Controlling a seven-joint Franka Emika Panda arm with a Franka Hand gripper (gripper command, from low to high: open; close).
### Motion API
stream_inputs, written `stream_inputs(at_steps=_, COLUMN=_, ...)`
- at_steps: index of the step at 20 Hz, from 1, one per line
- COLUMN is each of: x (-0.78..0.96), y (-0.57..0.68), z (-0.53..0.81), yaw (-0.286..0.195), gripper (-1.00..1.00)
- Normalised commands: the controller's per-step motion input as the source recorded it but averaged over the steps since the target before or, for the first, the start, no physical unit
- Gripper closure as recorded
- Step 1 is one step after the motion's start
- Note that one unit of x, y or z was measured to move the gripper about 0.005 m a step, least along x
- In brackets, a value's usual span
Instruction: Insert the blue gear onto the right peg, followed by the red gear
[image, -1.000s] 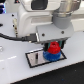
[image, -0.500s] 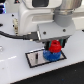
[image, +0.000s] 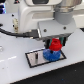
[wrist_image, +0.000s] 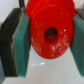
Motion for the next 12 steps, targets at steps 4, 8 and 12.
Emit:
stream_inputs(at_steps=4, x=0.17, y=-0.11, z=-0.07, yaw=0.000, gripper=1.00)
stream_inputs(at_steps=8, x=0.15, y=-0.11, z=-0.10, yaw=0.000, gripper=1.00)
stream_inputs(at_steps=12, x=0.13, y=-0.09, z=-0.13, yaw=0.000, gripper=1.00)
